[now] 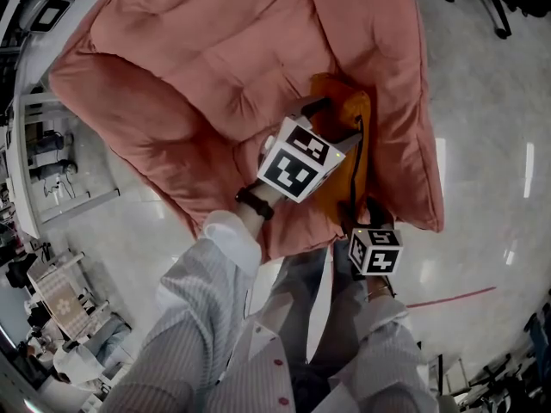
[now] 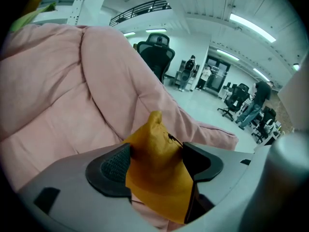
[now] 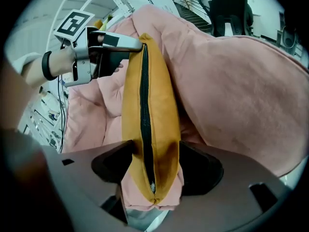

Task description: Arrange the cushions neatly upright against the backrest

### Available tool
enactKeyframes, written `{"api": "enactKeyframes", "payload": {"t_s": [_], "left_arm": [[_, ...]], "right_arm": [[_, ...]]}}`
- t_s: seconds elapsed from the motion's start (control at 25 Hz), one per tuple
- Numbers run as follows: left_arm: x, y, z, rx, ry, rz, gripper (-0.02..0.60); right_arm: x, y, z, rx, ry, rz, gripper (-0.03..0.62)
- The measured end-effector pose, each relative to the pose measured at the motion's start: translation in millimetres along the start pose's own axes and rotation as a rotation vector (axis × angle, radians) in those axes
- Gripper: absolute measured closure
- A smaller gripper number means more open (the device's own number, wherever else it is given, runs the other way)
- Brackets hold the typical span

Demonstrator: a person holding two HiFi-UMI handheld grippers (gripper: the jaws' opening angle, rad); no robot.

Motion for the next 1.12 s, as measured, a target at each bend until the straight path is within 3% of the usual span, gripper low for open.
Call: {"api": "enactKeyframes", "payload": {"t_s": [0.16, 0.32, 0.56, 0.72, 0.92, 1.12], "left_arm": [[12, 9, 4, 0.026, -0.02, 0.015, 0.255], [9, 10, 5, 0.034, -0.022, 0.027, 0.312], [8, 9, 0, 0.02, -0.039, 0.037, 0.369], [6, 11, -1, 0.002, -0.061, 0.036, 0.391], [-4, 10, -2, -0.046, -0.103, 0.004, 0.399], [-35, 6, 14, -0.179, -0.179, -0.05, 0.4]], "right_arm": [[18, 0, -5, -0.032, -0.015, 0.014, 0.339], [17, -2, -1, -0.044, -0.045, 0.022, 0.345], [12, -3, -6, -0.03, -0.078, 0.02, 0.445], [9, -6, -4, -0.038, -0.079, 0.035, 0.467], [-2, -13, -4, -0.072, -0.082, 0.05, 0.47], [-21, -44, 4, -0.19, -0.094, 0.083, 0.471]]}}
Point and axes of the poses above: the fingertips, and each gripper's own axes: x forward along the fingers, z to its left, y out of its underside, the point moved 8 cm from there along -x, backward along the fingers, and after that the axes turned 6 degrees about x, right-handed, at the moved point
